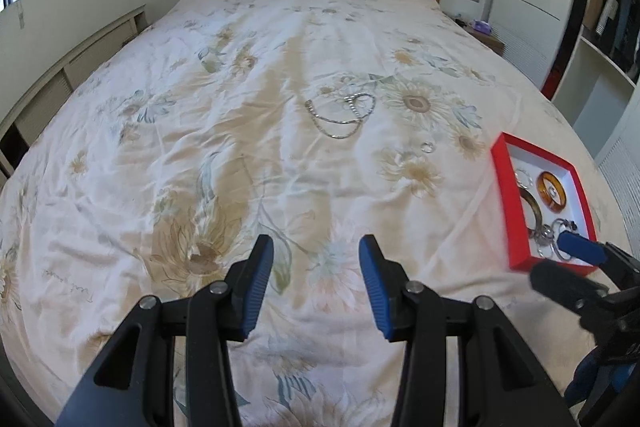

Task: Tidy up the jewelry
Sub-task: 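Withdraw both tools from the box toward the remaining necklace and ring, then grasp the silver chain necklace with the left tool while the right tool grasps the small ring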

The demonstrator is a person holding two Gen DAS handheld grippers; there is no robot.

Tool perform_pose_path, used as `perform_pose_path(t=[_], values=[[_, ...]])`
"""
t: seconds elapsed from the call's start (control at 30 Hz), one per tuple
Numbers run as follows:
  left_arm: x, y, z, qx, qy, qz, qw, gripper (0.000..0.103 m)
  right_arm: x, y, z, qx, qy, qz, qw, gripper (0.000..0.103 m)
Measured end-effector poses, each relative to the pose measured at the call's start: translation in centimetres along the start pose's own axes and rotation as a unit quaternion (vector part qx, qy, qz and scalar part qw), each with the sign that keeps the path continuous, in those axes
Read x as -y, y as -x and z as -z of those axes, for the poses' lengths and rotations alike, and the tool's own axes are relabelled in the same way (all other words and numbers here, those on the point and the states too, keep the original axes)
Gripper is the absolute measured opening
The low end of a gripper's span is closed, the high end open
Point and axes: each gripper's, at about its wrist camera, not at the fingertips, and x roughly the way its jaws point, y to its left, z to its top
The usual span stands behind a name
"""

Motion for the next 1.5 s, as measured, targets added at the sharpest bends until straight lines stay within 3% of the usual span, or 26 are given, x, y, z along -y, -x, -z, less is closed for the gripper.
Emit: perform_pose_path(t=[0.37,0.53,0.77,0.9,1.07,1.27,1.5], values=[[-3.5,-3.2,-2.2,-0.006,0.024,0.004,0.9997,0.043,-0.3,-1.0,-2.7,0.026,0.013,0.024,0.999,0.103],[-3.8,-5.4,-4.3,-0.006,0.016,0.012,0.9998,0.050,-0.3,-2.7,-4.6,0.018,0.017,0.027,0.999,0.103],[-3.3,-8.9,-7.2,-0.009,0.008,0.077,0.9970,0.053,0.8,-6.1,-7.5,0.011,0.012,0.035,0.999,0.103],[-3.1,-10.8,-8.4,-0.010,0.015,0.133,0.9909,0.055,1.8,-8.3,-8.8,0.006,0.005,0.039,0.999,0.103],[-1.9,-13.6,-10.2,-0.006,-0.019,0.144,0.9893,0.055,3.4,-11.1,-10.0,-0.010,-0.020,0.041,0.999,0.102],[0.4,-17.5,-12.8,-0.012,-0.068,0.172,0.9827,0.054,4.9,-14.1,-11.6,-0.023,-0.024,0.053,0.998,0.078],[2.4,-21.7,-13.5,-0.028,-0.109,0.183,0.9767,0.053,5.7,-17.1,-12.5,-0.050,-0.018,0.061,0.997,0.061]])
